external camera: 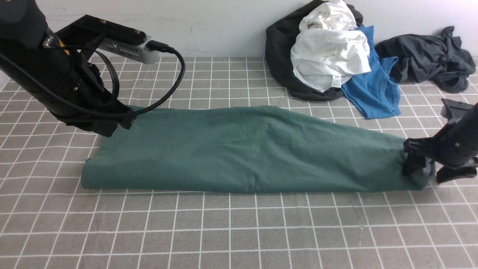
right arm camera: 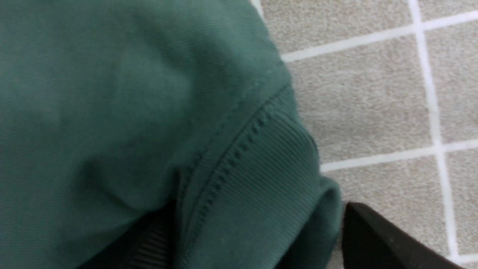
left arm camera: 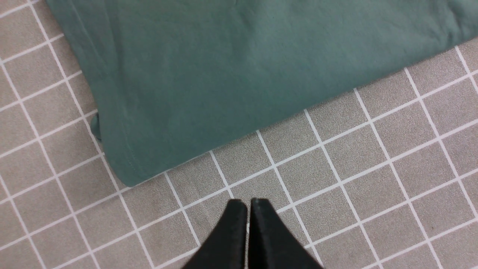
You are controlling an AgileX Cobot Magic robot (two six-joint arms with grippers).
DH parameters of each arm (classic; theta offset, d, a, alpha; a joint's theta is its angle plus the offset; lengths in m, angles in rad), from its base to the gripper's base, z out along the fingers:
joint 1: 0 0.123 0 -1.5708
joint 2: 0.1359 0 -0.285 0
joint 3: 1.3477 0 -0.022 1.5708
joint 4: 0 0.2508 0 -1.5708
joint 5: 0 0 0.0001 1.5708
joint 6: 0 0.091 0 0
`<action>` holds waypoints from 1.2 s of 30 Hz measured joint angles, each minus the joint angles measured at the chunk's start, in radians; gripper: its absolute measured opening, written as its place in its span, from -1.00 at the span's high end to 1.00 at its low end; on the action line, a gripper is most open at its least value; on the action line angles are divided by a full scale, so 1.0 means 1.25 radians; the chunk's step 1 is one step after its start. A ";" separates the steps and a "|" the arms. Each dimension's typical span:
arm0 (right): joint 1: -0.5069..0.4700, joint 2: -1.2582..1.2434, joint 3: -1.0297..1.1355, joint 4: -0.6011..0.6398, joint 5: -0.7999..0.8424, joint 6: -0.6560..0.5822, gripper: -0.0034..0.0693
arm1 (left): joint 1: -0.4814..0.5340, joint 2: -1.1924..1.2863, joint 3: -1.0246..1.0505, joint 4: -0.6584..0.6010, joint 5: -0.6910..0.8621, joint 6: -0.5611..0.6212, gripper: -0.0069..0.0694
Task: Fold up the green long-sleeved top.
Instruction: Use the right arm to clamp the right edge of the fabric, then use the right arm to drag the right edge of the fabric to the left and folds it over the left edge
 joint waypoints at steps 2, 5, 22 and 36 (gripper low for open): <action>0.011 0.001 0.000 0.000 -0.002 0.000 -0.49 | 0.000 0.000 0.000 0.000 0.000 0.001 0.84; 0.021 0.002 0.000 -0.001 -0.004 0.000 -0.27 | 0.000 0.000 0.000 0.000 -0.001 0.001 0.84; -0.017 -0.213 0.000 -0.295 0.105 0.047 0.87 | 0.000 0.000 0.000 0.001 0.000 0.002 0.84; 0.161 -0.351 -0.229 -0.127 0.190 -0.041 0.87 | 0.000 -0.001 0.000 0.001 -0.019 0.002 0.84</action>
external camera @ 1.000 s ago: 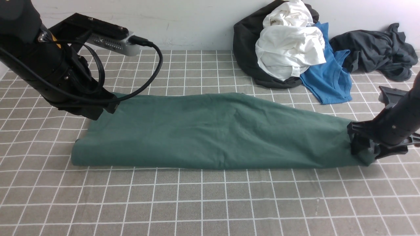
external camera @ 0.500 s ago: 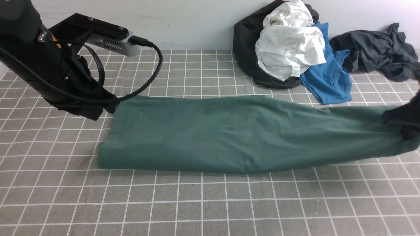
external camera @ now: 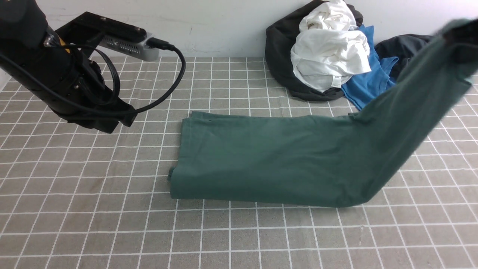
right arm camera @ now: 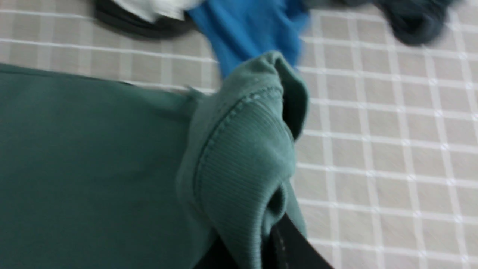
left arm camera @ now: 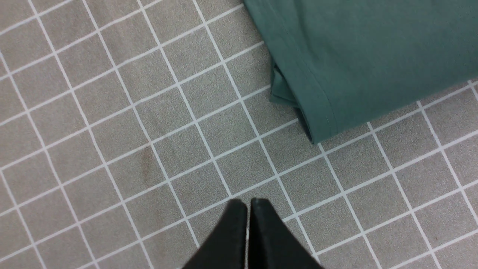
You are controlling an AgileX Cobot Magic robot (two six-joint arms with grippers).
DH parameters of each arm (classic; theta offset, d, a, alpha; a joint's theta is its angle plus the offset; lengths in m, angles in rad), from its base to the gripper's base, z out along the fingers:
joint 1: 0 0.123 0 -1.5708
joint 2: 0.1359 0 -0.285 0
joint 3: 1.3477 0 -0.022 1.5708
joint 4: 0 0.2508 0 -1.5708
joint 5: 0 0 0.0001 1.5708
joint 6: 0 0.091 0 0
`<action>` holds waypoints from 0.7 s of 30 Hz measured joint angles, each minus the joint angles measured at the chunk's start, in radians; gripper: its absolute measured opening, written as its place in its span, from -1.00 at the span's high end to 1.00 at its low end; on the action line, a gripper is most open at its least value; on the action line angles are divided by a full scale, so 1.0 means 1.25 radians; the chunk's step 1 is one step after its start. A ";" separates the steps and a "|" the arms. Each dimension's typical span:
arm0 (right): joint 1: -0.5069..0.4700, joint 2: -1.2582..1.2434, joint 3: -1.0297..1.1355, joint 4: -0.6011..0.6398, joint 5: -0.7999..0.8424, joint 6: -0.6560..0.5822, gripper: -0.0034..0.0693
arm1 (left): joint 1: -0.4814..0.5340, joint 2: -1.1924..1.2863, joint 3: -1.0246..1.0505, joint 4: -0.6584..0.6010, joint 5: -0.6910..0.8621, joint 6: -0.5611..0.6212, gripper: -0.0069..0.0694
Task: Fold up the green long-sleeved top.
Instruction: Use the right arm to drag the right edge of the fabric to the left and folds it over the left edge
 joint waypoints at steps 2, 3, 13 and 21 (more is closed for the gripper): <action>0.114 0.055 -0.084 0.029 0.000 -0.007 0.87 | 0.000 -0.012 0.000 0.000 0.000 0.000 0.84; 0.122 0.060 -0.084 0.031 0.000 -0.007 0.87 | 0.000 -0.014 0.000 0.000 0.000 0.000 0.84; 0.404 0.399 -0.363 0.045 0.002 0.019 0.88 | 0.000 -0.191 0.000 0.008 0.039 0.000 0.84; 0.462 0.593 -0.497 0.104 -0.004 0.023 0.87 | 0.000 -0.260 0.000 0.008 0.091 0.000 0.84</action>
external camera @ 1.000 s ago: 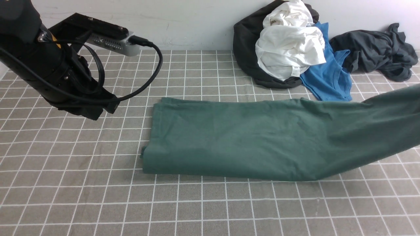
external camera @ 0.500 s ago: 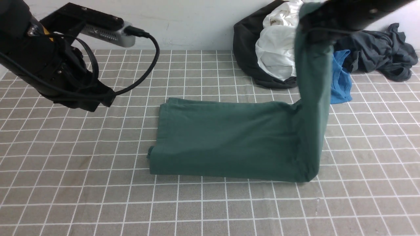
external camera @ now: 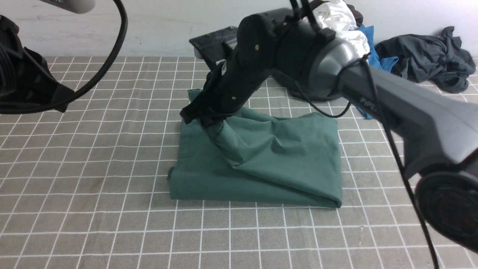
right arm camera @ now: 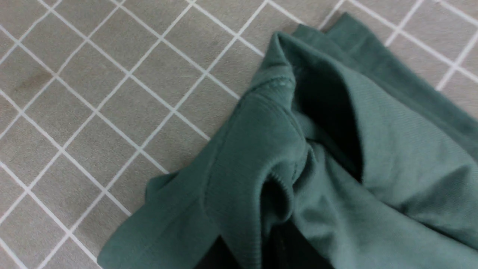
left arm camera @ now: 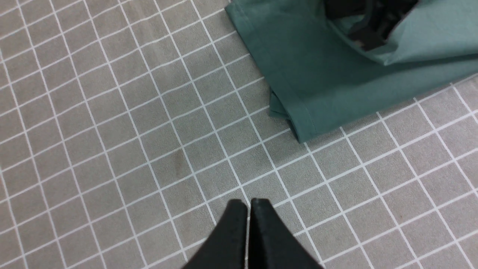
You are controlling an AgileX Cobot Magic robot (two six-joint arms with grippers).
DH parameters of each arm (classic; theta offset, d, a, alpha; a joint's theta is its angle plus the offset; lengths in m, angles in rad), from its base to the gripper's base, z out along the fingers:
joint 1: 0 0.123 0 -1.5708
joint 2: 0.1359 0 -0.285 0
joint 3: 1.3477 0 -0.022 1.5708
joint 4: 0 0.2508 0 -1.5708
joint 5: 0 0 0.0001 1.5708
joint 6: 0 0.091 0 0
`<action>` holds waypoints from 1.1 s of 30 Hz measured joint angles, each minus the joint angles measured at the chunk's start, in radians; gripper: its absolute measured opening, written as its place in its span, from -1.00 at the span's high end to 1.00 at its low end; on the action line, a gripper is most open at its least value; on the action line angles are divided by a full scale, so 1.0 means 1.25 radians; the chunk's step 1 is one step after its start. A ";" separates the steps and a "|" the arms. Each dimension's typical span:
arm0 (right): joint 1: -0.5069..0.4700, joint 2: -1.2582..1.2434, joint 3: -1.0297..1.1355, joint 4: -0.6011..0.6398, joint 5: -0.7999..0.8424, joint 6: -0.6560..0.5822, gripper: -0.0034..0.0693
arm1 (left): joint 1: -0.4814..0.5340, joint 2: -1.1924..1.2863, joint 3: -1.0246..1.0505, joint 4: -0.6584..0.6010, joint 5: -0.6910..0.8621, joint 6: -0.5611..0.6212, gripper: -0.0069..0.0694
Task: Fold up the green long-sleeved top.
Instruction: Use the right arm to drag the right edge of the fabric to the left and folds it over the left edge
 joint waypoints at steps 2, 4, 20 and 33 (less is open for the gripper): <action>0.001 0.040 -0.025 0.036 -0.001 0.000 0.80 | 0.000 -0.004 0.000 0.001 0.014 0.000 0.84; 0.001 0.053 -0.032 0.057 -0.001 0.000 0.69 | 0.000 -0.004 0.000 0.001 0.015 0.000 0.84; -0.005 0.043 -0.188 -0.189 0.156 0.044 -0.44 | 0.000 -0.004 0.000 0.000 0.019 0.000 0.84; 0.023 0.173 -0.103 -0.031 0.148 0.040 -0.44 | 0.000 -0.005 0.042 -0.003 0.009 0.000 0.84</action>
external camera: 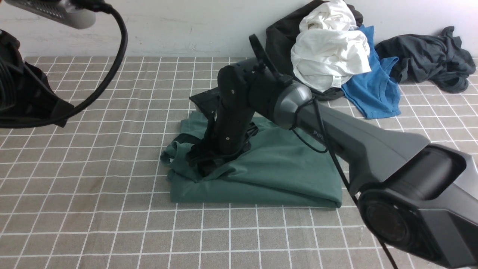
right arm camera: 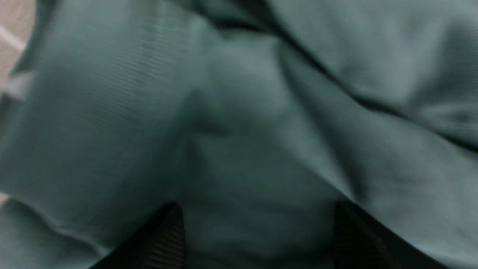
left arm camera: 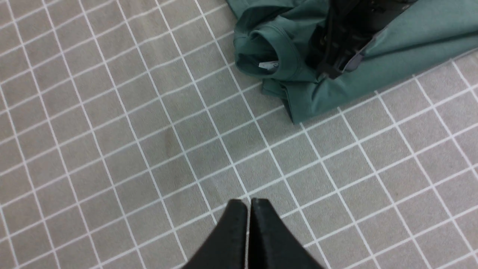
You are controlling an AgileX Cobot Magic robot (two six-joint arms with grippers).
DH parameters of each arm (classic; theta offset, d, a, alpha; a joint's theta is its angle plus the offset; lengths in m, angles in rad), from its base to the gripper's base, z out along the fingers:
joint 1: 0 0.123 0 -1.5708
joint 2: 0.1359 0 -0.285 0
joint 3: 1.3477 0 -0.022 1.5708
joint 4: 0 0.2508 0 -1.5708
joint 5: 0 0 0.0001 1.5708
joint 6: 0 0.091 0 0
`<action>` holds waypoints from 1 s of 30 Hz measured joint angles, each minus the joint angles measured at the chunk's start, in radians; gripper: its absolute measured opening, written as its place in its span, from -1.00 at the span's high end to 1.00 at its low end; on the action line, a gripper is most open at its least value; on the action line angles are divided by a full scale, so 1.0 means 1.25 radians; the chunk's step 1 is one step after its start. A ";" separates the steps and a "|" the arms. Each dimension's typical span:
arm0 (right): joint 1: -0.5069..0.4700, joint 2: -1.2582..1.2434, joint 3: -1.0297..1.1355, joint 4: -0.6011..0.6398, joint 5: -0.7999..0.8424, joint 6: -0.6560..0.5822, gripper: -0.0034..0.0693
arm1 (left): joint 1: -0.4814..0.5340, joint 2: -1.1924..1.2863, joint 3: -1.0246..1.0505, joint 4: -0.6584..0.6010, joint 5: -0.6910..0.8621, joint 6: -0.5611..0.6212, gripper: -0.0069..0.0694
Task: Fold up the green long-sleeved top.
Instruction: Use the right arm to drag the right edge of the fabric to the left and folds it over the left edge
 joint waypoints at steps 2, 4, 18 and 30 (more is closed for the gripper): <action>0.010 -0.002 0.001 -0.003 -0.001 -0.010 -0.45 | 0.000 0.000 0.024 0.000 -0.003 0.000 0.84; 0.015 -0.006 0.002 -0.008 -0.001 -0.013 -0.45 | 0.000 -0.003 0.045 0.000 -0.018 0.000 0.84; -0.078 -0.115 0.002 -0.077 0.003 0.002 -0.45 | 0.000 -0.198 0.169 0.001 -0.081 0.000 0.84; -0.068 0.005 0.003 0.054 -0.187 0.042 -0.45 | 0.000 -0.330 0.297 0.051 -0.078 0.000 0.84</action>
